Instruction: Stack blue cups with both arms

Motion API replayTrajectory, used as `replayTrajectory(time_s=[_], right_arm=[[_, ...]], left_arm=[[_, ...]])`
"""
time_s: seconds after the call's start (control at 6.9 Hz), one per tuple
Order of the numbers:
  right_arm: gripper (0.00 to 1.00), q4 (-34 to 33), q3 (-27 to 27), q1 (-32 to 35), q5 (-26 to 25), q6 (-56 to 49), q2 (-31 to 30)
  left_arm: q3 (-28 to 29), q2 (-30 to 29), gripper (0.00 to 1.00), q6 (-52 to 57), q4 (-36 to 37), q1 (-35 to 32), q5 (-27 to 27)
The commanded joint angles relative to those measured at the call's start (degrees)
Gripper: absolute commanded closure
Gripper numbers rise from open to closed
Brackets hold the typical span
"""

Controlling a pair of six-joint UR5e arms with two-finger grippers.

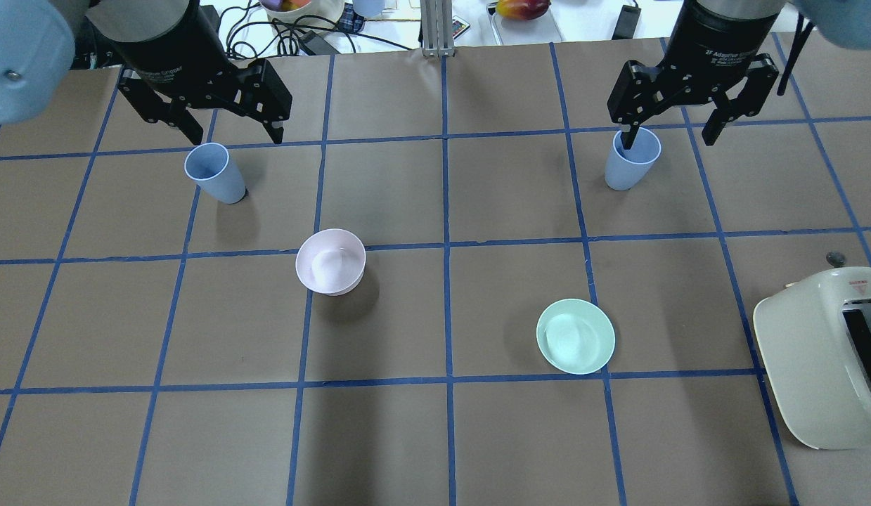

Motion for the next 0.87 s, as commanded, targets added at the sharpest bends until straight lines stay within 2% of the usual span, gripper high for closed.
replayTrajectory(time_s=[0.0, 0.29, 0.72], right_arm=[[0.0, 0.01, 0.09, 0.0, -0.08, 0.0, 0.0], [0.0, 0.01, 0.09, 0.0, -0.26, 0.0, 0.0], [0.0, 0.1, 0.44, 0.0, -0.17, 0.0, 0.69]], left_arm=[[0.09, -0.21, 0.0, 0.0, 0.09, 0.0, -0.09], [-0.08, -0.83, 0.0, 0.09, 0.96, 0.52, 0.17], [-2.72, -14.13, 0.0, 2.53, 14.11, 6.13, 1.4]])
